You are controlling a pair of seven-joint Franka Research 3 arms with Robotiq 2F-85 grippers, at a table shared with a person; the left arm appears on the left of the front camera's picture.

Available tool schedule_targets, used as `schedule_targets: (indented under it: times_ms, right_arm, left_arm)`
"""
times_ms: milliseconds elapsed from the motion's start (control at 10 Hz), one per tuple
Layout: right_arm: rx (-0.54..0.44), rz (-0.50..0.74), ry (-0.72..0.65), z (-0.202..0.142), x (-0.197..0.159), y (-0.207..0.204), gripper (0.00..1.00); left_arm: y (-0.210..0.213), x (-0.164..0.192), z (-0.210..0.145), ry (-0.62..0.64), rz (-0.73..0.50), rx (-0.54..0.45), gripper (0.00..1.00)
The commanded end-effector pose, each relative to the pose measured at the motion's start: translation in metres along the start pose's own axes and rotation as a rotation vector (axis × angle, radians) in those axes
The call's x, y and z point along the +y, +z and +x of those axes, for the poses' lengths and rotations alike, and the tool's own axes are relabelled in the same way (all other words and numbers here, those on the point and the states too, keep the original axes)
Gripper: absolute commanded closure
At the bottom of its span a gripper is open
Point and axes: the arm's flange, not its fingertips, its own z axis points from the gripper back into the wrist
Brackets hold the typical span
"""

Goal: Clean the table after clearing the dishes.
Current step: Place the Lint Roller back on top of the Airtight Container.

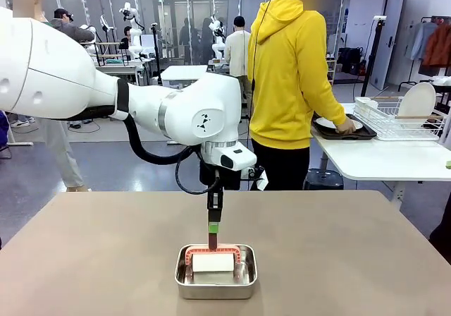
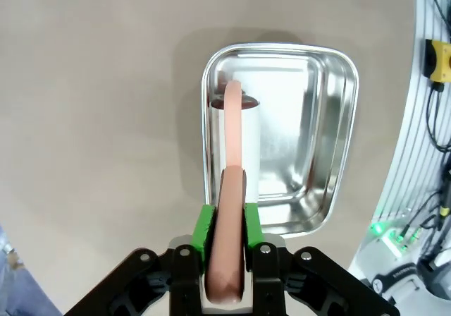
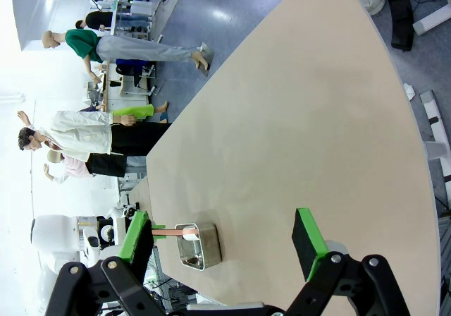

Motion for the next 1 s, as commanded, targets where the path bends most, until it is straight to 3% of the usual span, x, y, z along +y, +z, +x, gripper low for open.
schedule_targets:
  times_ms: [0, 700, 900]
  right_arm:
    - [0.009, -0.007, 0.006, -0.002, 0.001, 0.003, 0.0]
    - [0.009, -0.007, 0.006, -0.002, 0.001, 0.003, 0.0]
    - [0.009, -0.007, 0.006, -0.002, 0.001, 0.003, 0.0]
  left_arm:
    - [-0.001, 0.007, -0.005, -0.004, -0.021, -0.011, 0.63]
    - [0.011, 0.008, -0.008, 0.001, -0.017, -0.042, 0.02]
    - [0.012, 0.003, -0.01, -0.009, -0.016, -0.025, 0.0]
